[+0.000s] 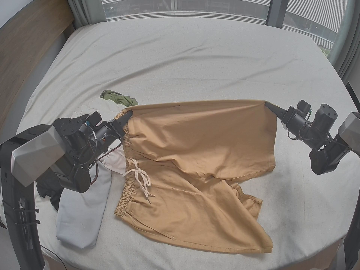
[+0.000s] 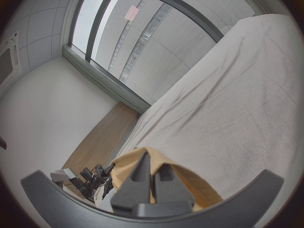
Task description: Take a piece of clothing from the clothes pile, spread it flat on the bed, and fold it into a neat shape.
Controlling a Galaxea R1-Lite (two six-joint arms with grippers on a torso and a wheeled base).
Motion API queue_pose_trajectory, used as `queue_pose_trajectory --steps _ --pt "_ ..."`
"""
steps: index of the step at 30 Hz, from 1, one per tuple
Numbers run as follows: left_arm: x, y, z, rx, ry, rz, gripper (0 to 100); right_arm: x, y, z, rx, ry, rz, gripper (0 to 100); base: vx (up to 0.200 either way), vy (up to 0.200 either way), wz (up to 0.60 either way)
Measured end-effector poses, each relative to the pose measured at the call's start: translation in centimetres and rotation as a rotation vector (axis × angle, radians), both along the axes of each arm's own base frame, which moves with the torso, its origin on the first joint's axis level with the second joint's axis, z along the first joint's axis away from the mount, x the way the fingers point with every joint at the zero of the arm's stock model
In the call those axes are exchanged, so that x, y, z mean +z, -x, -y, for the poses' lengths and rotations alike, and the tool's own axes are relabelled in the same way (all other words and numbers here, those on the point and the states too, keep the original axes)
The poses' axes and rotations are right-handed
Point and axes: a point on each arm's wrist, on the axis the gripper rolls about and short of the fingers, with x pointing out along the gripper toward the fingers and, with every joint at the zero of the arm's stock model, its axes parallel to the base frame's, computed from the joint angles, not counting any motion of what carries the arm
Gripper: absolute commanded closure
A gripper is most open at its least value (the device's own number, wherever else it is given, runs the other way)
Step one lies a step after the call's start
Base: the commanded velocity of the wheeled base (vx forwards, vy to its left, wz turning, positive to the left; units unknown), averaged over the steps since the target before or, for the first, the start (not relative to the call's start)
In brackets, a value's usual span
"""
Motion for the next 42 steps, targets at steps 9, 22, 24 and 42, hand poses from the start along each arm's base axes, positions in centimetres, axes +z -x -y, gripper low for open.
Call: queue_pose_trajectory --steps 9,22,24,42 --pt "-0.1 -0.5 0.4 0.014 0.025 0.001 0 -1.0 0.6 -0.2 0.003 0.006 -0.03 0 0.0 0.0 0.0" --pt "-2.5 1.6 0.3 0.027 -0.003 -0.171 0 -4.2 6.1 -0.5 0.001 0.119 -0.116 0 0.0 0.0 0.0" --pt "-2.7 2.7 0.2 0.026 -0.015 -0.233 0 -4.5 6.8 -0.5 0.002 0.144 -0.124 0 0.0 0.0 0.0" --pt "0.8 12.4 -3.6 -0.026 -0.108 -0.355 0 -6.9 10.7 -0.5 0.012 0.314 -0.16 0 0.0 0.0 0.0"
